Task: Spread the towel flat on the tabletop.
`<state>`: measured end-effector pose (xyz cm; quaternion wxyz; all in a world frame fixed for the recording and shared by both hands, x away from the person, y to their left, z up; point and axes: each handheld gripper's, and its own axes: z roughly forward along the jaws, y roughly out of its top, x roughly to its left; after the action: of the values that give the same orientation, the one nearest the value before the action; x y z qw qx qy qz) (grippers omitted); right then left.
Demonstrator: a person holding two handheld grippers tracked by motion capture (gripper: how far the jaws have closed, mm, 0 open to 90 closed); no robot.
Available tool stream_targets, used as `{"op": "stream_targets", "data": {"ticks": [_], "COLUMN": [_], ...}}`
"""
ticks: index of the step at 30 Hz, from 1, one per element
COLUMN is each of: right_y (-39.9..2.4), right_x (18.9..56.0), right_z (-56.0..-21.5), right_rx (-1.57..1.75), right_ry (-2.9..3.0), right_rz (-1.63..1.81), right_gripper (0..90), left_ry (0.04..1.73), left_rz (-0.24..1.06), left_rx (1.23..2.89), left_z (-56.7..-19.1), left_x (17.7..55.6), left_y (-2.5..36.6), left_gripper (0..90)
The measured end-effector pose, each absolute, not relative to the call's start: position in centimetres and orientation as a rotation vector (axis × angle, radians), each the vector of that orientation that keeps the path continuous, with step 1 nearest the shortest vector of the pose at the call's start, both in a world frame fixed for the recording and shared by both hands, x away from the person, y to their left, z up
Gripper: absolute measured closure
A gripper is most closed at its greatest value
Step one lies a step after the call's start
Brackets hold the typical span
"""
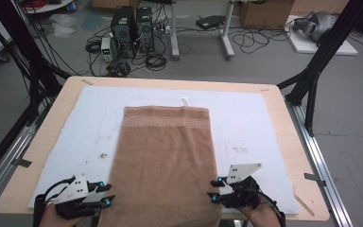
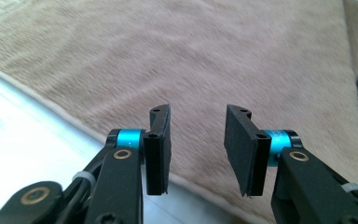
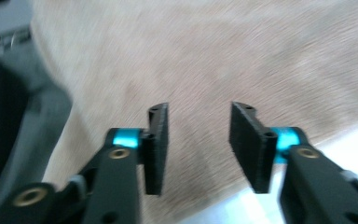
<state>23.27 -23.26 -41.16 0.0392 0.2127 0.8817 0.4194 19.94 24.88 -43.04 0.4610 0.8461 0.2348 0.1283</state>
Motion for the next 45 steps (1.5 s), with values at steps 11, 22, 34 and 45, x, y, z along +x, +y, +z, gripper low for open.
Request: {"op": "stream_targets", "data": {"ticks": [11,22,34,45], "right_y": [-23.7,-23.0,-22.5,-22.6], "right_x": [27.1,29.9,31.3,31.2], "right_z": [-39.0,-37.8,-37.7,-37.6], "right_rx": [0.72,0.729,0.755,0.741], "right_ry": [2.597,2.533,2.51,2.524], "right_rz": [1.311,1.334,1.338,1.344], "right_gripper": [36.0,28.2,23.3,22.8], "left_ry": [0.612,0.627,0.649,0.655], "left_rz": [0.342,0.36,0.381,0.365], "left_rx": [2.075,2.054,2.019,2.025], "left_z": [-40.7,-38.7,-37.9,-37.9], "left_x": [23.3,26.4,28.6,28.6], "left_y": [24.9,24.7,24.2,24.1], "left_gripper": [45.5,40.1,36.1,36.0]}}
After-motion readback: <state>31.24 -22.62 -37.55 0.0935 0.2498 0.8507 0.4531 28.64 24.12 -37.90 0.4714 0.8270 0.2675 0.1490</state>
